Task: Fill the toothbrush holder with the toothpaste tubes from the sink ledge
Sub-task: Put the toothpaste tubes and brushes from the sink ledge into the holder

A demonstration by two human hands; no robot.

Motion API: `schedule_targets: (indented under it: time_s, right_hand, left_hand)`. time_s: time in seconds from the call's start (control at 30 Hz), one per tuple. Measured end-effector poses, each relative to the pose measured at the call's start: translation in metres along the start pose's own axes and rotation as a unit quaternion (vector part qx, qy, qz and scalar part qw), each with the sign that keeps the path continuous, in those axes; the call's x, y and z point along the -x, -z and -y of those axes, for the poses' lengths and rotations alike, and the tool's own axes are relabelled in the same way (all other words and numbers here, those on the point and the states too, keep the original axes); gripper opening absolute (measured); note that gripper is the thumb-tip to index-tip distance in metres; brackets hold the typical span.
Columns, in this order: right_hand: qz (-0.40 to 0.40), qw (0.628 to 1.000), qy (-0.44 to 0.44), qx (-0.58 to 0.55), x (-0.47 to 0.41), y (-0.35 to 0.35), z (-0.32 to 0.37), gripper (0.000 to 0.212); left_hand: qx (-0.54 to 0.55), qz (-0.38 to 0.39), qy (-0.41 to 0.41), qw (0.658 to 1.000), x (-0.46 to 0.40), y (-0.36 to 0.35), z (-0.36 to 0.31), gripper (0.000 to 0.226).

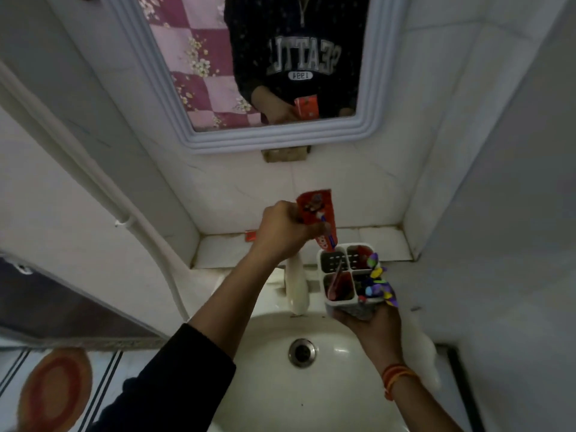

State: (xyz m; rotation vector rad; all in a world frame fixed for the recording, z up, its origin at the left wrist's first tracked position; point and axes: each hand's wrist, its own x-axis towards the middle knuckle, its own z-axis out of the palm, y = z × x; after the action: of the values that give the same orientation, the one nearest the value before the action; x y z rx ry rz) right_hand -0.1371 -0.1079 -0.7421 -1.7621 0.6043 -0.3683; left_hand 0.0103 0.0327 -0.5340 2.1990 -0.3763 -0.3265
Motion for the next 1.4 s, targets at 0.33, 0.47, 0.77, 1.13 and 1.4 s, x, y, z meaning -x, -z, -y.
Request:
schedule_targets:
  time_s: [0.33, 0.47, 0.77, 1.13, 1.4]
  right_hand:
    - [-0.018, 0.998, 0.047, -0.033, -0.001, 0.0, 0.0, 0.094]
    - [-0.015, 0.999, 0.044, -0.021, -0.001, 0.002, -0.003, 0.102]
    - [-0.015, 0.999, 0.04, -0.025, -0.001, 0.002, -0.006, 0.096]
    - [-0.022, 0.999, 0.041, 0.021, -0.001, 0.001, -0.006, 0.094]
    - [-0.019, 0.999, 0.047, -0.007, 0.008, 0.006, 0.014, 0.084]
  left_hand:
    - [-0.182, 0.16, -0.041, 0.969, -0.013, -0.012, 0.001, 0.016]
    - [-0.118, 0.126, -0.01, 0.985, -0.031, 0.011, 0.013, 0.015]
    - [-0.384, 0.182, 0.05, 0.904, -0.109, -0.007, 0.111, 0.052]
    - [-0.5, 0.09, -0.071, 0.859, -0.11, -0.023, 0.132, 0.034]
    - [-0.297, 0.169, -0.187, 0.921, -0.071, 0.01, 0.004, 0.052]
